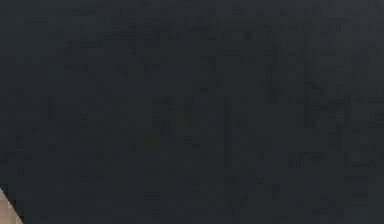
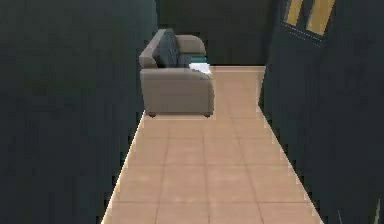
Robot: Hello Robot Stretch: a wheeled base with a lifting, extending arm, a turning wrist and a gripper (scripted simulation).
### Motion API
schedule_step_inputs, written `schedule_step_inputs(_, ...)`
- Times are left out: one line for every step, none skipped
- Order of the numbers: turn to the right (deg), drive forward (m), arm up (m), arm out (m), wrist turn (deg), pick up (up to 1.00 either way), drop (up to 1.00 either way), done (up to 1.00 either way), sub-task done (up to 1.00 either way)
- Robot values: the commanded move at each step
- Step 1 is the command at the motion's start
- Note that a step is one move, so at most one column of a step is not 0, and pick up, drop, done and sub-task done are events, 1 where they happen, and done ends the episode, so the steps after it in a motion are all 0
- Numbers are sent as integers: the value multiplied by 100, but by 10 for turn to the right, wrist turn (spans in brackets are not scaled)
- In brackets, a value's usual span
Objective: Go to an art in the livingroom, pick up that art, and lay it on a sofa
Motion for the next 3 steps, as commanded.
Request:
schedule_step_inputs(-450, 0, 0, 0, 0, 0, 0, 0, 0)
schedule_step_inputs(-450, 0, 0, 0, 0, 0, 0, 0, 0)
schedule_step_inputs(0, 100, 0, 0, 0, 0, 0, 0, 0)
